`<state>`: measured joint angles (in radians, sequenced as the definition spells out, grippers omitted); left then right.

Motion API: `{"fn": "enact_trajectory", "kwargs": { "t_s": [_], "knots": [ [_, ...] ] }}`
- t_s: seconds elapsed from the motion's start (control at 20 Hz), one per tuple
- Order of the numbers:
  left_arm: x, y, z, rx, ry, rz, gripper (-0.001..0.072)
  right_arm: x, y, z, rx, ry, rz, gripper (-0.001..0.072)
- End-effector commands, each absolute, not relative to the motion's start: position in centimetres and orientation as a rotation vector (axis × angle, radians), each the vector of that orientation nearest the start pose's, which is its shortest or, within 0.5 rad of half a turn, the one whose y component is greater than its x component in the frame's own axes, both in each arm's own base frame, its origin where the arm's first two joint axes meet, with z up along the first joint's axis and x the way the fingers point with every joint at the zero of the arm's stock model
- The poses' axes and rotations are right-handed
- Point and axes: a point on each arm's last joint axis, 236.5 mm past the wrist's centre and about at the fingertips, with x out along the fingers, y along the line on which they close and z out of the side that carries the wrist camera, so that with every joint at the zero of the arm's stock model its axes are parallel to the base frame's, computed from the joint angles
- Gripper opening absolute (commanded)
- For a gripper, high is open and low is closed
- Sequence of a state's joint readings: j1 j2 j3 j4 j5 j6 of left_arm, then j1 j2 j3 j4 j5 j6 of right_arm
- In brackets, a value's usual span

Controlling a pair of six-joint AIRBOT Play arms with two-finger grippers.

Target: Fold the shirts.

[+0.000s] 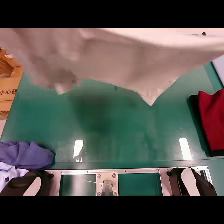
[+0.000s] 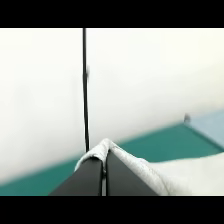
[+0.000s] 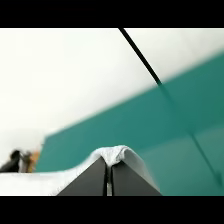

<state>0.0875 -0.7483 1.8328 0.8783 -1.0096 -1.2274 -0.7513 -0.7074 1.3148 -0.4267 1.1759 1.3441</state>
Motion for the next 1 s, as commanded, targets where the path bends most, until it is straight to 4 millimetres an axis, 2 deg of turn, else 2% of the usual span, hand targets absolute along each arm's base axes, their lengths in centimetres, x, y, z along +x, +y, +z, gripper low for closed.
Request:
{"fn": "enact_trajectory", "kwargs": {
  "t_s": [0.0,0.05,0.1,0.2,0.3,0.4,0.45,0.55,0.6,0.7,0.8,0.95],
  "knots": [
    [11.1,-11.9,61.3,0.091,-0.44,-0.491,0.0021,25.5,3.9,48.3,0.459,-0.041,0.304,0.0008],
    [10.3,-12.1,61.5,0.092,-0.444,-0.497,0.0021,24.4,4.9,50.0,0.416,-0.076,0.314,0.0007],
    [10.5,-12.0,61.1,0.087,-0.425,-0.493,0.0021,23.6,5.6,51.2,0.394,-0.101,0.321,0.0008],
    [13.0,-10.6,59.3,0.056,-0.326,-0.433,0.0021,23.2,5.5,51.8,0.363,-0.115,0.293,0.0008],
    [17.3,-9.0,56.5,0.017,-0.206,-0.376,0.0021,24.3,3.9,50.4,0.368,-0.082,0.243,0.0008],
    [22.1,-8.4,52.5,-0.016,-0.074,-0.364,0.0021,26.6,1.6,47.5,0.428,-0.018,0.215,0.0008],
    [25.0,-8.2,49.7,-0.04,0.012,-0.366,0.0021,28.0,0.4,45.6,0.462,0.019,0.205,0.0008],
    [30.8,-7.7,43.1,-0.09,0.198,-0.361,0.0021,31.5,-1.9,40.1,0.543,0.108,0.197,0.0008],
    [33.5,-7.5,39.4,-0.121,0.291,-0.358,0.0021,33.7,-2.8,36.6,0.587,0.161,0.197,0.0008],
    [38.7,-7.7,31.5,-0.2,0.46,-0.375,0.0022,37.7,-3.6,29.2,0.65,0.266,0.187,0.0008],
    [43.3,-8.2,24.6,-0.284,0.55,-0.403,0.0021,42.1,-4.4,21.0,0.699,0.365,0.129,0.0008],
    [49.6,-8.9,15.5,-0.426,0.643,-0.422,0.0022,47.6,-5.6,10.2,0.739,0.511,0.027,0.0008]
  ]
}}
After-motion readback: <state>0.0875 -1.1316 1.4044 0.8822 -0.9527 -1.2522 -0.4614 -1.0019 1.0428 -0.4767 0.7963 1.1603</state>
